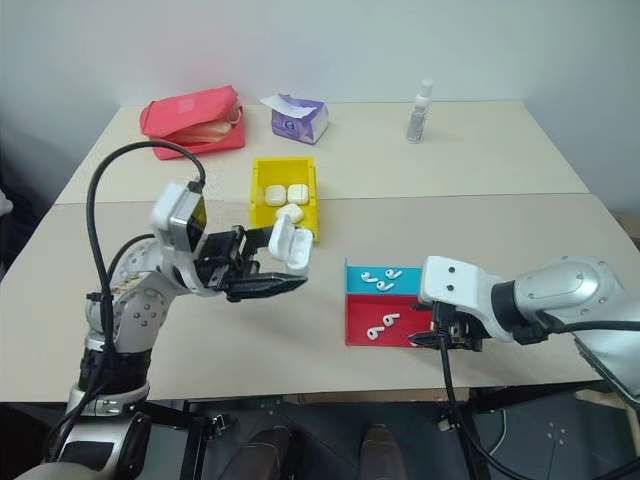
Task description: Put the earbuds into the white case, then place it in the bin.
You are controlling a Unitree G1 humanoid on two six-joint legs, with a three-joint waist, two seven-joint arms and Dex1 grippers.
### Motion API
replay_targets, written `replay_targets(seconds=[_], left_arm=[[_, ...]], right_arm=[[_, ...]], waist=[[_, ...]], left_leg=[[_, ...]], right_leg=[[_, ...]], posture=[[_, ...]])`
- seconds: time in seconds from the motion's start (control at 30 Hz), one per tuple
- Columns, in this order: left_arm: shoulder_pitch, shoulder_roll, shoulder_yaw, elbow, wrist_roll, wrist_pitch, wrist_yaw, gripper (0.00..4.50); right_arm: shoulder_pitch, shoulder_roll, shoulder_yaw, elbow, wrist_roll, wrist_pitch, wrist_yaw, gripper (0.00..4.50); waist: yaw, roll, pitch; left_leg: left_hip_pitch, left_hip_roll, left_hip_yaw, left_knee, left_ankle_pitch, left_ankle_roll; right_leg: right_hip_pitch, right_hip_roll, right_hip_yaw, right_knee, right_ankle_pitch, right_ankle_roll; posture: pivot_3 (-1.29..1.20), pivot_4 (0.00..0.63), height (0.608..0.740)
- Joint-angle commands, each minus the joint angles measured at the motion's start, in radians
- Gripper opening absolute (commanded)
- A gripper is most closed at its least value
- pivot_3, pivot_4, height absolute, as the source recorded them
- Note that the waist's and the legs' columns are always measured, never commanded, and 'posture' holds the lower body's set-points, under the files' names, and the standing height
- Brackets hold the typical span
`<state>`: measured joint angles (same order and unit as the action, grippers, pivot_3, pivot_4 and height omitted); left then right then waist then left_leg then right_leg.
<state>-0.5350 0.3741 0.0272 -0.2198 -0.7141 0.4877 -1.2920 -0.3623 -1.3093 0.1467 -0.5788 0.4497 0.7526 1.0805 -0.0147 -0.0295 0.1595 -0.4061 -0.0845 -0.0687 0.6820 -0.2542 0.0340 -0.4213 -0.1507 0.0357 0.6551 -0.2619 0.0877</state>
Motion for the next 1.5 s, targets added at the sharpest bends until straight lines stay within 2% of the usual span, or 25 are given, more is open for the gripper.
replay_targets(seconds=[0.03,0.23,0.3,0.5,0.87,0.97,1.13,1.33,1.5], left_arm=[[-0.002,-0.006,-0.005,-0.046,-0.028,-0.031,0.011,2.81],[0.017,0.002,-0.014,-0.062,-0.021,-0.047,0.034,2.81],[0.024,0.004,-0.012,-0.074,-0.021,-0.043,0.057,2.81],[0.045,0.028,-0.01,-0.095,-0.029,-0.042,0.076,2.81],[0.078,0.067,-0.006,-0.152,-0.063,-0.026,0.123,2.81],[0.081,0.071,-0.009,-0.163,-0.067,-0.024,0.135,2.81],[0.084,0.074,-0.014,-0.173,-0.068,-0.023,0.15,2.81],[0.078,0.082,-0.014,-0.169,-0.071,-0.023,0.155,2.81],[0.061,0.084,-0.016,-0.149,-0.076,-0.025,0.149,2.81]], right_arm=[[-0.064,-0.005,0.096,0.05,-0.139,-0.092,0.069,2.97],[-0.167,0.049,0.221,0.159,-0.277,-0.199,0.204,2.97],[-0.191,0.083,0.255,0.181,-0.317,-0.217,0.224,2.97],[-0.225,0.171,0.335,0.253,-0.453,-0.283,0.245,2.97],[-0.214,0.213,0.323,0.307,-0.494,-0.327,0.294,2.97],[-0.207,0.221,0.319,0.311,-0.499,-0.33,0.299,2.4],[-0.188,0.221,0.312,0.302,-0.503,-0.331,0.302,0.72],[-0.168,0.23,0.287,0.285,-0.492,-0.306,0.298,0.63],[-0.148,0.238,0.196,0.231,-0.435,-0.213,0.271,0.63]], waist=[[0.0,0.0,0.0],[0.0,0.0,0.0],[-0.001,0.0,0.0],[0.002,0.0,0.0],[0.002,0.0,0.0],[0.002,0.0,0.0],[0.002,0.0,0.0],[0.003,0.0,0.0],[0.003,0.0,0.0]], left_leg=[[0.0,0.0,0.0,0.0,0.0,0.0],[0.0,0.0,0.0,0.0,0.001,-0.002],[0.0,0.0,0.0,-0.001,0.004,-0.007],[0.0,0.0,0.0,-0.001,0.005,-0.008],[0.0,0.0,0.0,-0.001,0.005,-0.009],[0.0,0.0,0.0,-0.001,0.005,-0.009],[0.0,0.0,0.0,-0.001,0.005,-0.009],[0.0,0.0,0.0,-0.001,0.005,-0.009],[0.0,0.0,0.0,-0.001,0.005,-0.009]], right_leg=[[0.0,0.0,0.0,0.0,0.0,0.0],[0.0,0.0,0.0,0.0,0.0,0.0],[0.0,0.0,0.0,0.0,0.0,0.0],[-0.001,0.0,0.0,0.0,0.0,0.0],[-0.001,0.0,0.0,0.0,0.0,0.0],[-0.001,0.0,0.0,0.0,0.0,0.0],[0.0,0.0,0.0,-0.001,0.0,0.0],[0.0,0.0,0.0,-0.001,0.0,0.0],[-0.001,0.0,0.0,-0.001,0.0,0.0]], posture=[[0.0,0.15,0.74],[0.0,0.15,0.74],[0.0,0.15,0.74],[0.0,0.15,0.74],[0.0,0.15,0.74],[0.0,0.15,0.74],[0.0,0.15,0.74],[0.0,0.15,0.74],[0.0,0.15,0.74]])
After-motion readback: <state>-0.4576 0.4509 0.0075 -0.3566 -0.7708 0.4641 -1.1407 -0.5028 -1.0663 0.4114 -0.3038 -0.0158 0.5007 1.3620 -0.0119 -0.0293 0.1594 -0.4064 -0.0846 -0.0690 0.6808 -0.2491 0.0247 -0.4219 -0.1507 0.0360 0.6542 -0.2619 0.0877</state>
